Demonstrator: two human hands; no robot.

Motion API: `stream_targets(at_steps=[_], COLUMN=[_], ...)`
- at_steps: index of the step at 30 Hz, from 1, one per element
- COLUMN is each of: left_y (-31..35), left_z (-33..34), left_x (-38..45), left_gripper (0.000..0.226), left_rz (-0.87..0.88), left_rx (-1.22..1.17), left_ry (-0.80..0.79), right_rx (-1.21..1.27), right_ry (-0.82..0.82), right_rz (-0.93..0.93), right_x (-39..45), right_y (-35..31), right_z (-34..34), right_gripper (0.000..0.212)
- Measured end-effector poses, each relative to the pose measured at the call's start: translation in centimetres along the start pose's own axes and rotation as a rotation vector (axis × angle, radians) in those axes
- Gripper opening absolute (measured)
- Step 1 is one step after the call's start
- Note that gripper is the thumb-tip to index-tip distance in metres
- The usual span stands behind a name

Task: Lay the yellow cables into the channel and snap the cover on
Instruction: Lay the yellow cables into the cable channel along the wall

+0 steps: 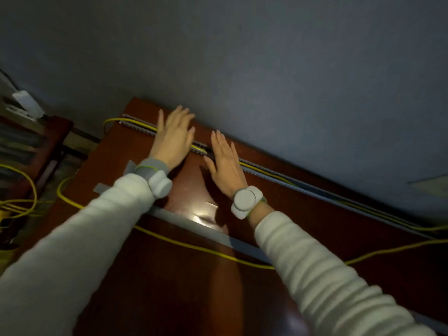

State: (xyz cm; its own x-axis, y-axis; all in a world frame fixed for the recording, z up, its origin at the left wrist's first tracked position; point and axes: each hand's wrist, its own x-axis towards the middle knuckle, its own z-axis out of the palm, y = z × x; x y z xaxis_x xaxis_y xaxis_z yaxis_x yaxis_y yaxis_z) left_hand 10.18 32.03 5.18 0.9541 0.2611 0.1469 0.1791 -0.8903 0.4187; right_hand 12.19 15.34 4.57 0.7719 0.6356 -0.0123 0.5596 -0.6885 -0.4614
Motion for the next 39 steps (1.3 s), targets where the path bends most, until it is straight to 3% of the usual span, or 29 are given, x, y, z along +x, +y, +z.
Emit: stream_targets(at_steps=[4,11,15,20,32,36,39], left_y=[10.2,24.1,26.4,26.9,25.1,23.6,20.0], left_z=[0.4,4.3,7.4,10.1,12.1,9.9,6.4], left_x=[-2.3,-10.4,-15.5,-19.7,-22.3,-21.8,-19.9], left_gripper=[0.039,0.032,0.032,0.035,0.030,0.016,0.012], left_rz=[0.157,0.384,0.391,0.316,0.341,0.359,0.215], left_rx=[-0.061,-0.066,-0.035,0.007,0.046,-0.062,-0.236], left_ry=[-0.068,-0.323,-0.526,-0.703,-0.535,-0.426,-0.332], right_rx=[-0.049,-0.128,-0.116,-0.071,-0.216,0.014,0.155], right_ry=[0.011,-0.034,-0.163,-0.183,-0.134,0.046,0.187], right_rz=[0.120,0.450,0.513,0.556,0.487,0.378,0.280], right_x=[-6.0,-20.7,-26.8,-31.7,-31.1,-29.8,-27.5], right_y=[2.8,11.8,15.0,16.7,18.2,17.6,16.9], right_z=[-4.4,-10.0,-10.8,-9.5,-8.0,-10.7,-13.9], right_gripper=[0.056,0.055,0.045,0.040,0.037,0.024,0.018])
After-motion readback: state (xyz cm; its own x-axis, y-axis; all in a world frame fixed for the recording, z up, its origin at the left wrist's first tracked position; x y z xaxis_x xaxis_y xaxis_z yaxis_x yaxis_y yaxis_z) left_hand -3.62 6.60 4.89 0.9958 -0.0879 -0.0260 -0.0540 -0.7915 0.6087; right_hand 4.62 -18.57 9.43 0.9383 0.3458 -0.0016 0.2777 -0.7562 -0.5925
